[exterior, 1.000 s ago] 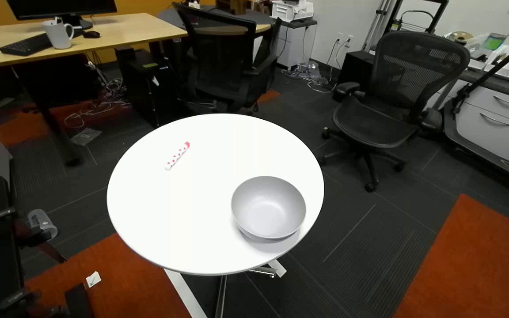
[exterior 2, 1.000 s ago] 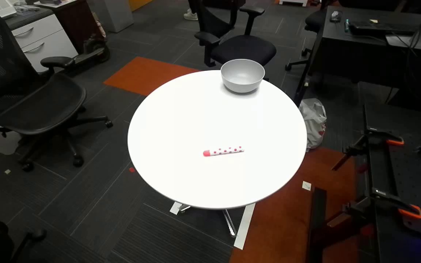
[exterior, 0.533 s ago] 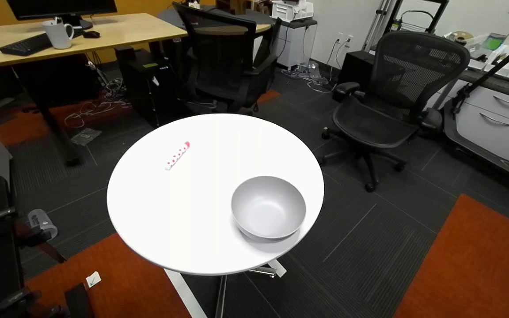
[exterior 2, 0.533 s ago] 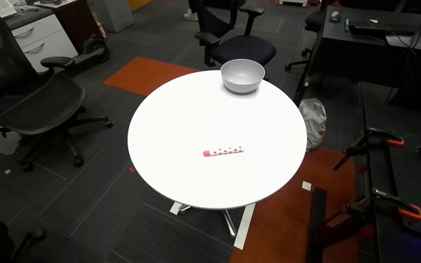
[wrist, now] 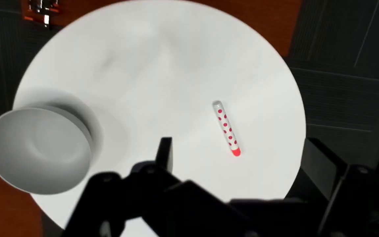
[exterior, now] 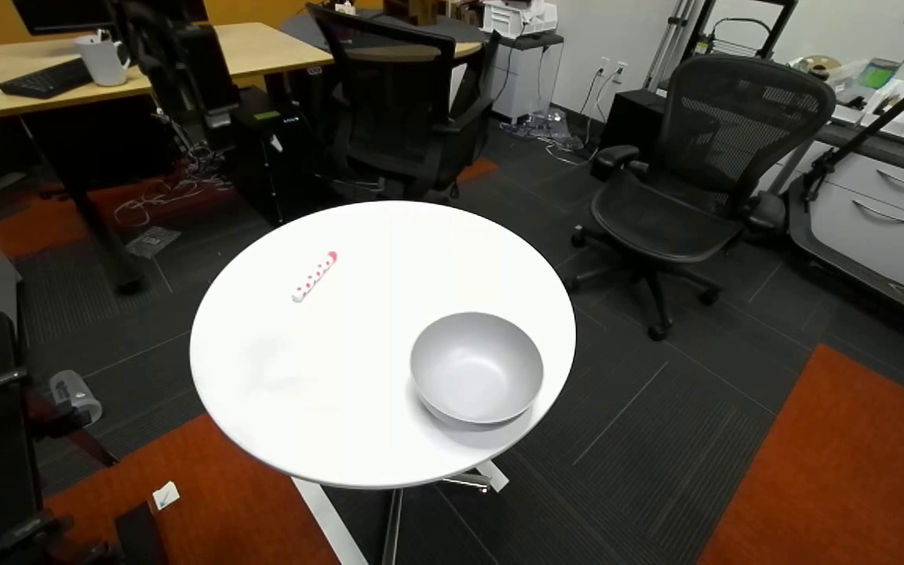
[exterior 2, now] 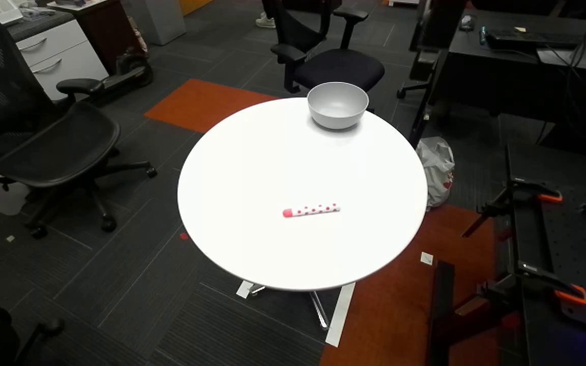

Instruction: Move the marker to the right side of the table

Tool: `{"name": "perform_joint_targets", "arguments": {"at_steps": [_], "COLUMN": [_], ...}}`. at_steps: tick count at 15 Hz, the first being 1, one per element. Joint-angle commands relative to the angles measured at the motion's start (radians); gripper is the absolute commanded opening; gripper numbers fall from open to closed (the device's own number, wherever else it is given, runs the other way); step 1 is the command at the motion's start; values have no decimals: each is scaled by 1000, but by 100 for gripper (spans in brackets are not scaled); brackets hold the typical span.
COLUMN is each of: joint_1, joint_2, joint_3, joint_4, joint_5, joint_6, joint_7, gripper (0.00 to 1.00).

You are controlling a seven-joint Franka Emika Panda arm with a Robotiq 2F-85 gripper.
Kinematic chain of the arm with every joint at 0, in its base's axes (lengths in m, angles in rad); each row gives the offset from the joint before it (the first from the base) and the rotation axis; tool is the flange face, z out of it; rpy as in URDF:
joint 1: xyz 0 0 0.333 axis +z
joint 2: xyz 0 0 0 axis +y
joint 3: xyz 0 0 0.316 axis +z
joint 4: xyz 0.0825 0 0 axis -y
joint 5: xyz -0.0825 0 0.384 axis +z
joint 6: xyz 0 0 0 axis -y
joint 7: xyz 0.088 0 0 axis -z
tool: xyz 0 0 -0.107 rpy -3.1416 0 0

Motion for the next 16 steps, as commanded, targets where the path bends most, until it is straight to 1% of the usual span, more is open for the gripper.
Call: {"name": "perform_joint_targets", "arguments": {"at_steps": [1, 4, 8, 12, 16], "joint_1": [12, 8, 0, 1, 0], "joint_2": [189, 330, 489, 610, 712], "joint_3": [17, 37, 62, 82, 99], "joint_4": [54, 89, 160, 233, 311], "joint_5": [-1, -4, -15, -42, -74], "joint_6": [149, 272, 382, 424, 407], "joint_7": [-59, -71, -73, -64, -71], "gripper": [100, 100, 100, 100, 100]}}
